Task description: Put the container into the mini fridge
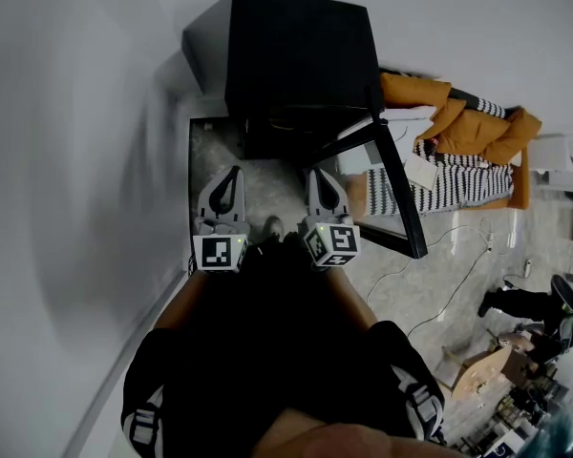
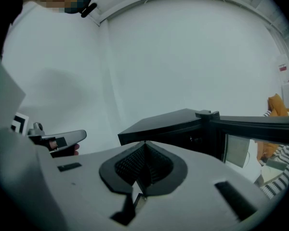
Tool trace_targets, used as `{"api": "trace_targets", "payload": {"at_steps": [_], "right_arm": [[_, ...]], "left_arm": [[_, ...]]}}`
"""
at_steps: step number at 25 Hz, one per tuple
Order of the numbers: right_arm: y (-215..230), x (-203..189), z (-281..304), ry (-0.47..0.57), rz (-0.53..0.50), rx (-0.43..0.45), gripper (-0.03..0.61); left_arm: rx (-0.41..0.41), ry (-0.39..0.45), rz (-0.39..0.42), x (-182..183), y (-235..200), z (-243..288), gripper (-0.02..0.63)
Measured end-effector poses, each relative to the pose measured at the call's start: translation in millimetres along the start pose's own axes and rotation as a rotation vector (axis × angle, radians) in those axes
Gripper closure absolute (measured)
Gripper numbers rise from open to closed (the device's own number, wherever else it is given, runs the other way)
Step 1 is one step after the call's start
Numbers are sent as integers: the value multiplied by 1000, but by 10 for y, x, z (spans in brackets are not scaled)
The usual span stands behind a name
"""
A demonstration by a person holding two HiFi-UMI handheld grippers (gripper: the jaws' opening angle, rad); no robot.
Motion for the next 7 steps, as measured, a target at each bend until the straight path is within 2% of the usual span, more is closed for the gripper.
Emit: {"api": "trace_targets", "payload": {"at_steps": [7], "right_arm": [[30,-13,1,-1,-9,1,578]], "left_arm": [[3,-1,-12,-21,22,-11,609]]}}
Point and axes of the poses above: the fingertips, and each gripper's own axes: z forward along the fingers, y to its right, x out of its top, the point moved 9 cm from there along -z, backward along the fingers, and after that the axes turned 6 degrees about z, right-handed, at the moved point
